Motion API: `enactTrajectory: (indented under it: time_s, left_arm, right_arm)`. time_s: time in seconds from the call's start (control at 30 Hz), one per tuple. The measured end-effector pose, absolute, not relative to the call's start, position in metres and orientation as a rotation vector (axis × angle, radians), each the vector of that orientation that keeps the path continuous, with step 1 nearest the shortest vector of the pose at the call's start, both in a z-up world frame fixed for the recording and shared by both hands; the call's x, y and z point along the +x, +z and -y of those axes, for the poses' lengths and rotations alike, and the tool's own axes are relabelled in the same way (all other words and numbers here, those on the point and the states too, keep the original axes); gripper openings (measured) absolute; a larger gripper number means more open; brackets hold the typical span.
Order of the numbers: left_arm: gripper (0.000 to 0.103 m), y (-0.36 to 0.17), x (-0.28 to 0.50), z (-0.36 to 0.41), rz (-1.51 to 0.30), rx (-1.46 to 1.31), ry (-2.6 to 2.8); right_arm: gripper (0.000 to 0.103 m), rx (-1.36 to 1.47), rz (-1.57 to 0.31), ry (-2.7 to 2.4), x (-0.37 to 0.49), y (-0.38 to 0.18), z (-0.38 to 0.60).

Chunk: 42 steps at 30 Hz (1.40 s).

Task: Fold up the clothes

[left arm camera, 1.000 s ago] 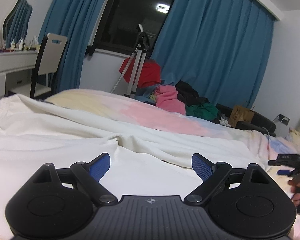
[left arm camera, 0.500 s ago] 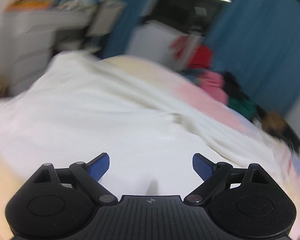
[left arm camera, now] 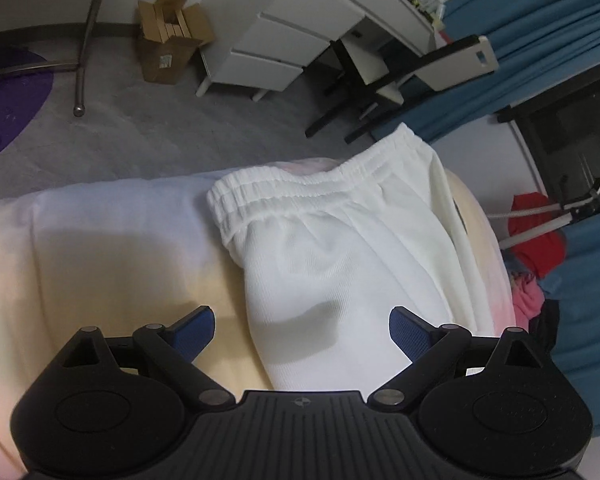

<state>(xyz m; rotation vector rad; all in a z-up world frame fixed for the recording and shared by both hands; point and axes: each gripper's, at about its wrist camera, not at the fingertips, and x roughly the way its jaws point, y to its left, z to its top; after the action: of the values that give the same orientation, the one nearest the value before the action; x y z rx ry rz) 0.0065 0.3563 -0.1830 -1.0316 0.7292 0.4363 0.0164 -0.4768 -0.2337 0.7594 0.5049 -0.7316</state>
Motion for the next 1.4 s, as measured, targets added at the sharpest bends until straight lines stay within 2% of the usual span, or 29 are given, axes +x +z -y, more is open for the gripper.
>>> enactTrajectory:
  time_s: [0.2, 0.23, 0.33, 0.4, 0.43, 0.47, 0.53, 0.63, 0.83, 1.0, 1.03, 1.07, 1.13, 1.23, 1.3, 1.37, 1.4]
  left_arm:
    - [0.09, -0.199, 0.024, -0.359, -0.743, -1.066, 0.391]
    - [0.09, -0.202, 0.023, -0.358, -0.734, -1.069, 0.387]
    - [0.09, -0.206, 0.022, -0.357, -0.703, -1.079, 0.351]
    - [0.086, -0.208, 0.021, -0.355, -0.68, -1.1, 0.323]
    - [0.082, -0.209, 0.021, -0.355, -0.671, -1.109, 0.312]
    - [0.081, -0.209, 0.021, -0.354, -0.664, -1.117, 0.305]
    - [0.079, -0.211, 0.021, -0.354, -0.652, -1.132, 0.296]
    - [0.073, -0.214, 0.021, -0.355, -0.641, -1.152, 0.298]
    - [0.065, -0.22, 0.024, -0.356, -0.64, -1.168, 0.299]
    - [0.059, -0.223, 0.025, -0.357, -0.633, -1.185, 0.288]
    - [0.059, -0.223, 0.025, -0.357, -0.631, -1.189, 0.284]
    - [0.057, -0.224, 0.025, -0.358, -0.618, -1.201, 0.275]
    - [0.049, -0.225, 0.026, -0.36, -0.593, -1.222, 0.257]
    - [0.03, -0.234, 0.028, -0.363, -0.584, -1.279, 0.276]
    - [0.024, -0.237, 0.029, -0.363, -0.574, -1.303, 0.281]
    - [0.013, -0.237, 0.031, -0.362, -0.56, -1.305, 0.274]
    - [0.012, -0.237, 0.032, -0.362, -0.553, -1.306, 0.27]
  right_arm:
    - [0.08, 0.912, -0.512, -0.759, 0.01, -0.265, 0.507]
    - [0.074, 0.927, -0.517, -0.761, 0.01, -0.27, 0.51]
    - [0.073, 0.97, -0.53, -0.718, 0.017, -0.282, 0.517]
    - [0.072, 1.04, -0.505, -0.646, 0.021, -0.291, 0.521]
    - [0.065, 1.072, -0.475, -0.612, 0.021, -0.293, 0.522]
    - [0.053, 1.086, -0.445, -0.594, 0.021, -0.291, 0.521]
    - [0.043, 1.111, -0.385, -0.558, 0.02, -0.288, 0.52]
    - [0.042, 1.087, -0.379, -0.55, 0.025, -0.283, 0.514]
    - [0.042, 0.975, -0.573, -0.683, 0.041, -0.295, 0.508]
    - [0.042, 0.996, -0.567, -0.657, 0.04, -0.298, 0.51]
    - [0.032, 0.978, -0.56, -0.644, 0.04, -0.295, 0.508]
    - [0.01, 0.947, -0.55, -0.653, 0.041, -0.291, 0.507]
    - [0.01, 0.891, -0.527, -0.667, 0.041, -0.282, 0.504]
    - [0.009, 0.905, -0.454, -0.65, 0.035, -0.271, 0.504]
    - [0.009, 0.885, -0.429, -0.653, 0.034, -0.264, 0.501]
    - [0.009, 0.865, -0.414, -0.656, 0.034, -0.26, 0.498]
    - [0.009, 0.863, -0.403, -0.656, 0.034, -0.258, 0.498]
